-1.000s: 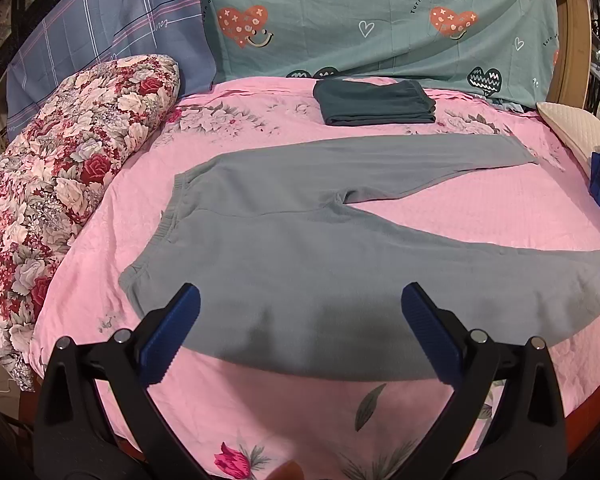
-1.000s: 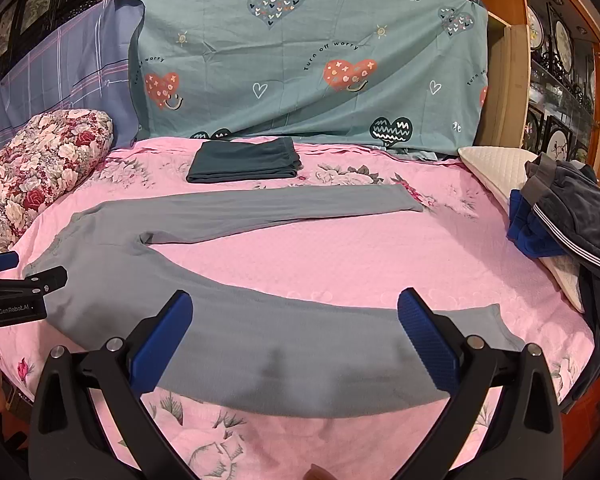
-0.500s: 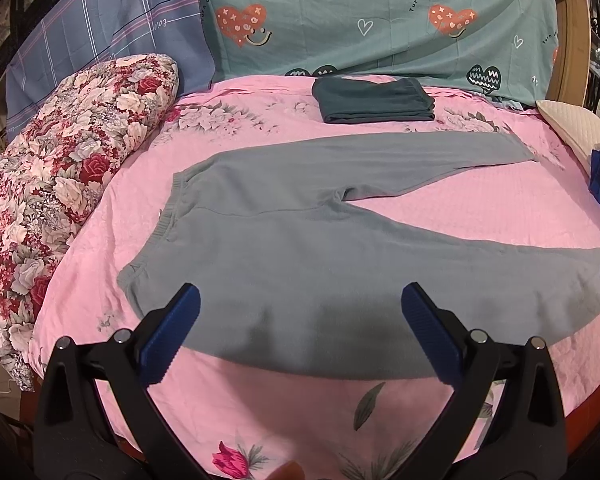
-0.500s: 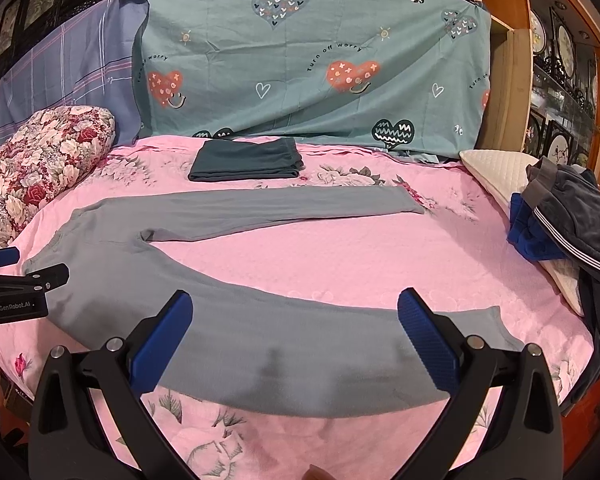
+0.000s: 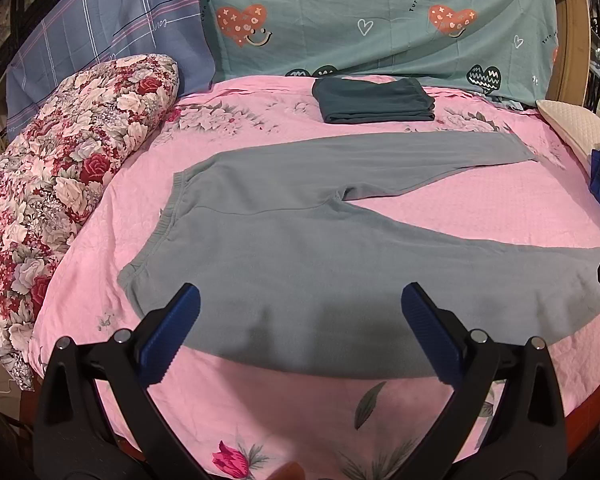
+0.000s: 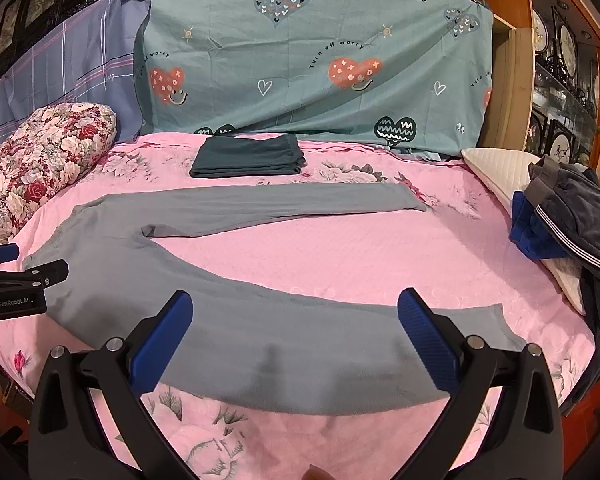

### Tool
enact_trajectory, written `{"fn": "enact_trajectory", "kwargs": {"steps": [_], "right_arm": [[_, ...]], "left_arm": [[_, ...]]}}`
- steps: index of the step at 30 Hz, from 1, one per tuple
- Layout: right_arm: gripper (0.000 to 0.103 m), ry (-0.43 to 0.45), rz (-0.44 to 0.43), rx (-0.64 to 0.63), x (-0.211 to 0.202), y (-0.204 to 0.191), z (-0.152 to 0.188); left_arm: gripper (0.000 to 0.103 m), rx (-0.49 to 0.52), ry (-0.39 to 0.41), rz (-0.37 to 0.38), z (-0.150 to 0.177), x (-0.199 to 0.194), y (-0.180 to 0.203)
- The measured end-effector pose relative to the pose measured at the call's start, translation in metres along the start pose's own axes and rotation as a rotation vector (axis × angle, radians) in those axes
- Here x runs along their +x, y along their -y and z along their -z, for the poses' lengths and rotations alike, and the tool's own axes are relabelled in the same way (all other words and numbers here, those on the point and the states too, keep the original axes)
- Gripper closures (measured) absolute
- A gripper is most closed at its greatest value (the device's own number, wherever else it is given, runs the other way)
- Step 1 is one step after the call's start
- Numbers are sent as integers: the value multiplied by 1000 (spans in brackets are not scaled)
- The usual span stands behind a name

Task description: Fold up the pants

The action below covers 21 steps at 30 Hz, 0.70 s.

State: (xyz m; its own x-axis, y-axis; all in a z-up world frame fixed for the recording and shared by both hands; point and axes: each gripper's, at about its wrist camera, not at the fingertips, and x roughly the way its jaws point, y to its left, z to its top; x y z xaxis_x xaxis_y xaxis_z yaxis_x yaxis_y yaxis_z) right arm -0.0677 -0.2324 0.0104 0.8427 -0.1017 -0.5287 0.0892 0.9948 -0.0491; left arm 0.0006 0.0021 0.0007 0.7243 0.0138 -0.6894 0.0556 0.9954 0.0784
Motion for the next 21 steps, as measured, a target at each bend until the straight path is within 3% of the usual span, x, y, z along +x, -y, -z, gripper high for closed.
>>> {"fn": "enact_trajectory", "kwargs": {"steps": [21], "right_arm": [[1,3,-5,6,-1,3,2]], "left_arm": [[2,3,0,-11,-2,-2,1]]}}
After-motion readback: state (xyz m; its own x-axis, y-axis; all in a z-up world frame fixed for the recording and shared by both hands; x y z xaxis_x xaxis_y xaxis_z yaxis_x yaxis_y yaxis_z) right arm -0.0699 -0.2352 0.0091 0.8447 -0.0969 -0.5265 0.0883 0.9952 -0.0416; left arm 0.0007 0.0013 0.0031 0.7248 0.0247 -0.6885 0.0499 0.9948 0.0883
